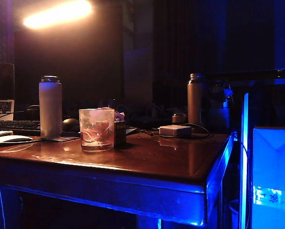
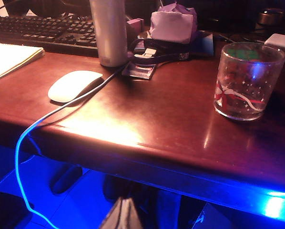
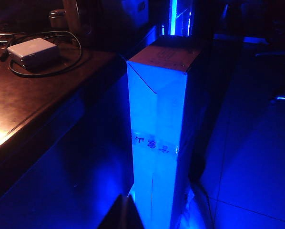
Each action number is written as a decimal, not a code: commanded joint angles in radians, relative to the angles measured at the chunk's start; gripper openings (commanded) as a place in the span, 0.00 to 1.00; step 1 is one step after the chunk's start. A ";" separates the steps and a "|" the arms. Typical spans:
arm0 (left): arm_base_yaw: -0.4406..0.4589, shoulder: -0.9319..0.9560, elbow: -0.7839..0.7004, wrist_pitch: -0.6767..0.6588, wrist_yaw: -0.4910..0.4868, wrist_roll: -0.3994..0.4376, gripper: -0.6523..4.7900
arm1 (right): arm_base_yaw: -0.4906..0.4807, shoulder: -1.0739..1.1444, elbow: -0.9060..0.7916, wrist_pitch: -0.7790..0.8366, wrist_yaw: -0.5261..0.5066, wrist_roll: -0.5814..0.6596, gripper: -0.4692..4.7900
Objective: Stack the Rubik's Cube on top of the glass cup.
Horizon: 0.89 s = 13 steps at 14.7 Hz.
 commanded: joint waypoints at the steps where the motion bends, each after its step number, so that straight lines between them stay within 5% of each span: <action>1: 0.001 -0.003 -0.005 -0.023 0.000 0.000 0.13 | 0.000 -0.001 -0.003 -0.013 0.002 0.001 0.09; 4: 0.000 -0.003 -0.005 -0.017 0.001 -0.021 0.13 | 0.000 -0.001 -0.003 -0.012 0.002 0.082 0.09; 8: 0.001 -0.002 0.101 0.109 -0.076 -0.331 0.11 | 0.000 -0.001 0.027 0.018 -0.034 0.244 0.09; 13: 0.001 0.312 0.513 0.103 -0.156 -0.043 0.11 | -0.001 0.147 0.306 0.072 -0.036 0.209 0.09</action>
